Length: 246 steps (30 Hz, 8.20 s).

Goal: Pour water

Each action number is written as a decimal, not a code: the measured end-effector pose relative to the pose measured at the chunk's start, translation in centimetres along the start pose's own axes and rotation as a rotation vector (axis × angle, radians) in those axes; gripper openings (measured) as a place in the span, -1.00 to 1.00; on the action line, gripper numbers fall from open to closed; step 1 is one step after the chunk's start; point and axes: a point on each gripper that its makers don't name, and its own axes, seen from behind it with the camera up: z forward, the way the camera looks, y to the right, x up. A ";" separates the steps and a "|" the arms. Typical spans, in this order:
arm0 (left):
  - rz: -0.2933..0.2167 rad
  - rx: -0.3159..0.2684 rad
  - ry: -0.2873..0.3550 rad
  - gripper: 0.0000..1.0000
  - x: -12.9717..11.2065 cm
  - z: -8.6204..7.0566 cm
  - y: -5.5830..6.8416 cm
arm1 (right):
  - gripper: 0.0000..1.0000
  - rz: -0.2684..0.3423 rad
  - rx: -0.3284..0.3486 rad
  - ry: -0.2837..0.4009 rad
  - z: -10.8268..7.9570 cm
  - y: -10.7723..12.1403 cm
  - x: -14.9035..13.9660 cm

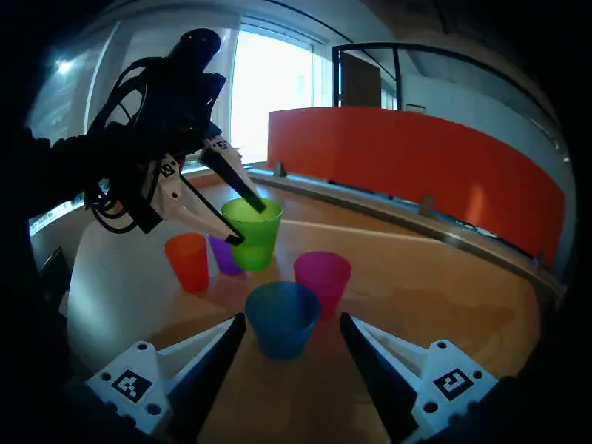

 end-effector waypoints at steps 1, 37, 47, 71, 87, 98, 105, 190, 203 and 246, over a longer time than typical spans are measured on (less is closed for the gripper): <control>-0.002 0.004 0.011 0.75 0.1 -0.3 0.0 | 0.99 0.000 -0.001 -0.001 0.0 0.0 0.0; -0.150 0.168 0.396 0.74 4.3 -7.9 -2.8 | 0.99 -0.014 -0.023 -0.004 -0.2 -0.4 0.6; -0.147 0.194 0.485 0.74 5.4 -10.2 -3.0 | 0.99 -0.013 -0.031 -0.006 -0.1 -0.3 0.6; -0.145 0.208 0.482 0.74 5.1 -11.5 -3.6 | 0.99 -0.019 -0.020 -0.035 0.5 -0.7 -0.5; -0.146 0.210 0.468 0.74 4.6 -11.1 -3.6 | 0.99 -0.009 -0.004 -0.072 2.7 -0.4 -2.2; -0.142 0.210 0.468 0.74 4.6 -11.3 -3.7 | 0.99 -0.011 0.018 -0.088 4.7 -0.6 -2.6; -0.145 0.212 0.470 0.74 4.6 -11.5 -3.8 | 0.99 -0.002 0.027 -0.086 5.7 -0.8 -2.1; -0.222 0.259 0.545 0.75 2.6 -16.9 -4.6 | 0.87 -0.098 0.085 0.290 1.4 -6.8 17.2; -0.208 0.262 0.566 0.74 2.7 -17.4 -4.7 | 0.85 -0.081 0.128 0.302 1.9 -7.9 17.8; 0.040 0.418 0.603 0.74 4.1 -20.0 -5.1 | 0.84 -0.063 0.242 0.276 3.1 -11.3 17.1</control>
